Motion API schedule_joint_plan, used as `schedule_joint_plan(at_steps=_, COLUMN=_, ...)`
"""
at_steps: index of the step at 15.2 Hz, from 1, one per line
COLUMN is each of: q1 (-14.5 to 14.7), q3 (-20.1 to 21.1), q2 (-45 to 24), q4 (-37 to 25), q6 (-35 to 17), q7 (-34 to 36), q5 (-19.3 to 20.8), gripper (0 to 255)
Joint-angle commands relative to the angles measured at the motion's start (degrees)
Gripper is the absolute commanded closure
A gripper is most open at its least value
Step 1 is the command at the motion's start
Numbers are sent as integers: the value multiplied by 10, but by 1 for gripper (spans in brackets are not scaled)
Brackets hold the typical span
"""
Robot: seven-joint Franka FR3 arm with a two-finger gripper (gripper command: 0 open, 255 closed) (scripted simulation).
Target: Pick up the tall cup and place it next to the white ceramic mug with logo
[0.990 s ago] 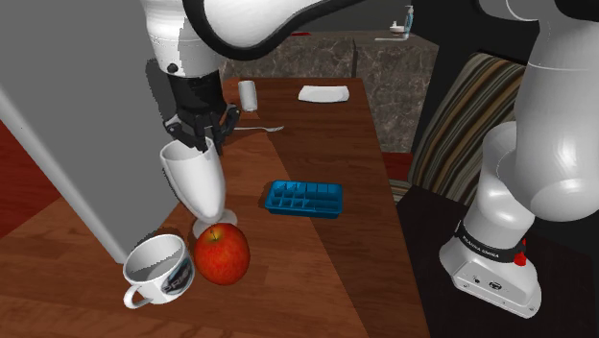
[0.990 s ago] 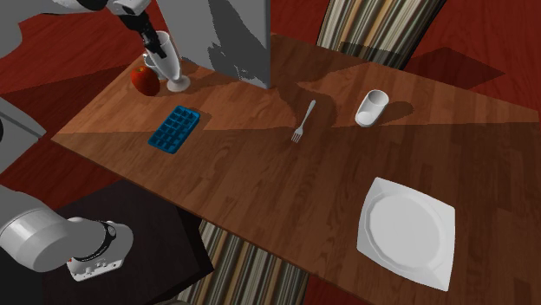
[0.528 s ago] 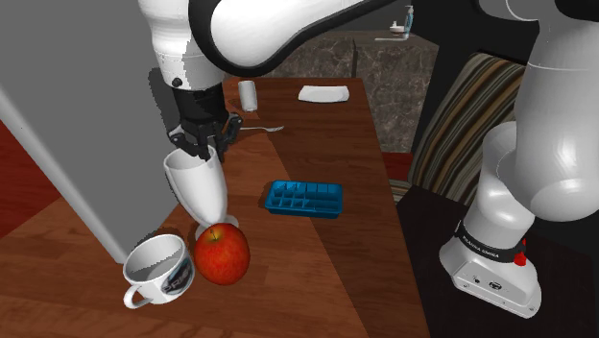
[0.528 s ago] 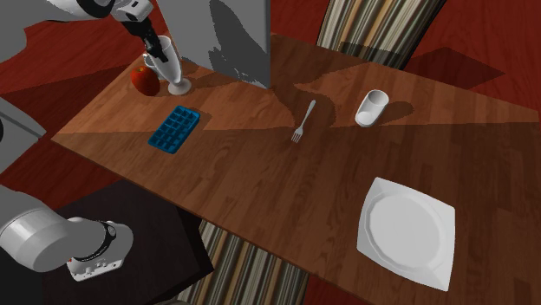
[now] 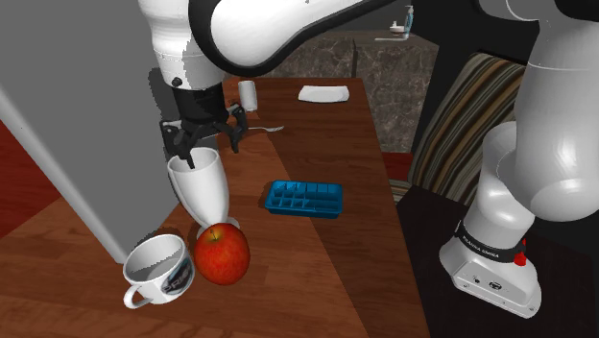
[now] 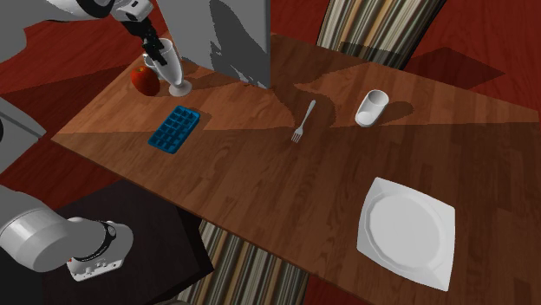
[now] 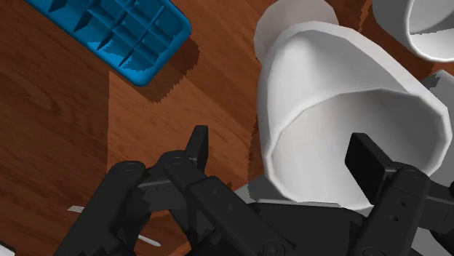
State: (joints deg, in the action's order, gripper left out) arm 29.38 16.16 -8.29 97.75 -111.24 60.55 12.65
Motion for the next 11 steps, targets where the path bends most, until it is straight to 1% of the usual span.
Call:
schedule_joint_plan(at_steps=1, q1=0, q3=0, q2=0, q4=0, q6=0, q7=0, q5=0, gripper=0)
schedule_joint_plan(at_steps=5, q1=6, q3=5, q2=10, q4=-58, q6=68, q7=-5, q5=-6, gripper=0)
schedule_joint_plan(at_steps=11, q1=6, q3=5, q2=10, q4=-58, q6=68, q7=-5, q5=-6, gripper=0)
